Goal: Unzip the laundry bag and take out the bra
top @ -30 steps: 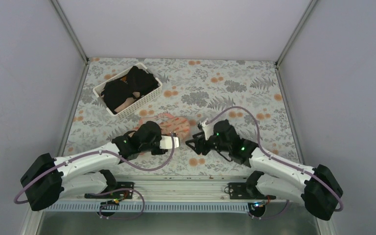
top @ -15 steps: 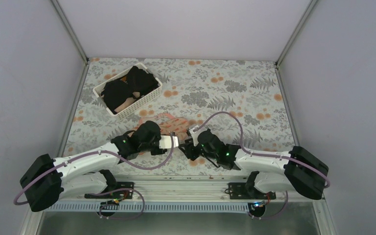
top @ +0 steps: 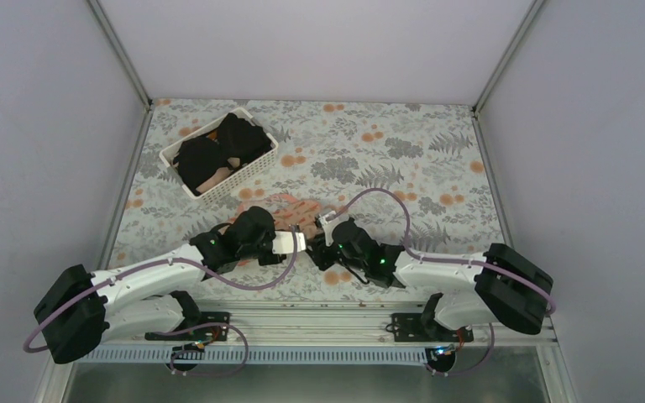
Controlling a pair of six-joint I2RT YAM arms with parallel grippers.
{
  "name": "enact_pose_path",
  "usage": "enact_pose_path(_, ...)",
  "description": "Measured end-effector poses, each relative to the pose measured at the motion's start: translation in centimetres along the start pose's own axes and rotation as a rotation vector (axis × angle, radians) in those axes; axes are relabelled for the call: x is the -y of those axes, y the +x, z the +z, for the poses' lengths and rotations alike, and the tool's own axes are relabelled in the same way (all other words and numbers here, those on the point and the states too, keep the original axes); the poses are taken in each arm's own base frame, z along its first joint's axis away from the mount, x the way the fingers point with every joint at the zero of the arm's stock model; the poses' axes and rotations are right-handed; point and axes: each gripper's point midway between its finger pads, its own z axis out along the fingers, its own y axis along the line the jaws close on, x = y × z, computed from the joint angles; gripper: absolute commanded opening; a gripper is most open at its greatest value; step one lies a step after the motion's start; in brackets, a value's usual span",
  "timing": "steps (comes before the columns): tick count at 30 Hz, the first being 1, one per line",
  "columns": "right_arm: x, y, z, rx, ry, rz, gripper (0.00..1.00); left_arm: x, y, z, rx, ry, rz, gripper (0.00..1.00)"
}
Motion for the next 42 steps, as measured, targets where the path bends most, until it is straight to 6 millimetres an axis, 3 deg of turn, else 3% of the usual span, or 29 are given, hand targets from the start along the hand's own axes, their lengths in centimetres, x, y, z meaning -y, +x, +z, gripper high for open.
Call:
enact_pose_path(2,-0.1,-0.3,0.1,0.005,0.000,0.011,0.17,0.0,0.0,0.0,-0.001,-0.002,-0.002,0.02)
enact_pose_path(8,-0.1,-0.9,0.2,0.011,0.018,0.029,0.04,-0.1,0.0,0.0,-0.001,-0.003,-0.004,0.02)
enact_pose_path(19,-0.1,-0.9,-0.9,0.002,0.036,0.010,0.04,-0.1,-0.5,-0.2,0.039,-0.009,0.020,0.02)
enact_pose_path(32,-0.3,0.3,-1.7,-0.039,-0.002,-0.123,0.04,0.9,-0.5,-0.6,0.079,0.045,0.166,0.02)
enact_pose_path(39,-0.7,0.9,-1.3,-0.066,-0.037,-0.160,0.09,1.2,0.1,-0.9,0.076,0.071,0.244,0.02)
enact_pose_path(42,-0.3,1.6,-0.8,-0.096,-0.027,-0.170,0.06,1.2,0.9,-1.1,0.053,0.076,0.252,0.02)
